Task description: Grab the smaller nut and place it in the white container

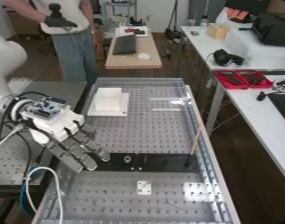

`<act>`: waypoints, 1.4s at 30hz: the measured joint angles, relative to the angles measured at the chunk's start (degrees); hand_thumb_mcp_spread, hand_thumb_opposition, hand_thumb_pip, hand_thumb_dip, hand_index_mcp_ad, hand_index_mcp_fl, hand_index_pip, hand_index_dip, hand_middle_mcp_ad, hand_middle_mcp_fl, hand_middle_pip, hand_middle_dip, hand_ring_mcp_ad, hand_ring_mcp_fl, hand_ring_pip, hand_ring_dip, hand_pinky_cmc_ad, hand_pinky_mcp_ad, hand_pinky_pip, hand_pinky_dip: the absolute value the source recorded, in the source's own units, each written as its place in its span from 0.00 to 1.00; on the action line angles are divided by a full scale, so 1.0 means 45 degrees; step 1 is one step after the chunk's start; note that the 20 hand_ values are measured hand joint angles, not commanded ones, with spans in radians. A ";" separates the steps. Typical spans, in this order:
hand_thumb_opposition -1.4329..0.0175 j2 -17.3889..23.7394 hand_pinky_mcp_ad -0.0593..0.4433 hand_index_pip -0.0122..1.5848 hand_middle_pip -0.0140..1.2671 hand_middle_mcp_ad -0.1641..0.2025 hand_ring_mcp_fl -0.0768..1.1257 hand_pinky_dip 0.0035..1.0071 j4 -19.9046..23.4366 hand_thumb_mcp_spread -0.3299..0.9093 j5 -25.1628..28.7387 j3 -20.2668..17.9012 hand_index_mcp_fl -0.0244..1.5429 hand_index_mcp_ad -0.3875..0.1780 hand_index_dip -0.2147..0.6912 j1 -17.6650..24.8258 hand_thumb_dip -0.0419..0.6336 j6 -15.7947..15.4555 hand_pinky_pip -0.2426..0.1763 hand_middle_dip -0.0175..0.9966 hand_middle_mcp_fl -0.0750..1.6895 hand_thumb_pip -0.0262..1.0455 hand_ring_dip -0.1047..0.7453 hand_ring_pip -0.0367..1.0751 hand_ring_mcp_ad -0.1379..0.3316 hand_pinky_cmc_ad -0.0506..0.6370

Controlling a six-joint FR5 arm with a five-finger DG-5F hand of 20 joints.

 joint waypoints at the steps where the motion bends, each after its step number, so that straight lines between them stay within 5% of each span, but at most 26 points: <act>1: 0.32 0.0143 0.48 0.92 0.12 0.63 0.12 0.17 -0.0062 0.66 0.0068 -0.0018 0.33 0.33 0.31 0.0184 0.38 -0.0020 0.33 0.19 0.16 0.57 0.08 0.11 0.74 0.52; 16: 0.32 0.1361 0.49 0.92 0.12 0.63 0.11 0.18 -0.0688 0.66 -0.0306 -0.0010 0.32 0.33 0.31 0.2666 0.38 -0.0041 0.37 0.20 0.17 0.57 0.08 0.12 0.74 0.52; 42: 0.32 0.1450 0.48 0.92 0.12 0.63 0.11 0.18 -0.1437 0.66 -0.2538 0.0184 0.32 0.33 0.31 0.5173 0.38 0.0483 0.37 0.20 0.17 0.57 0.08 0.12 0.74 0.52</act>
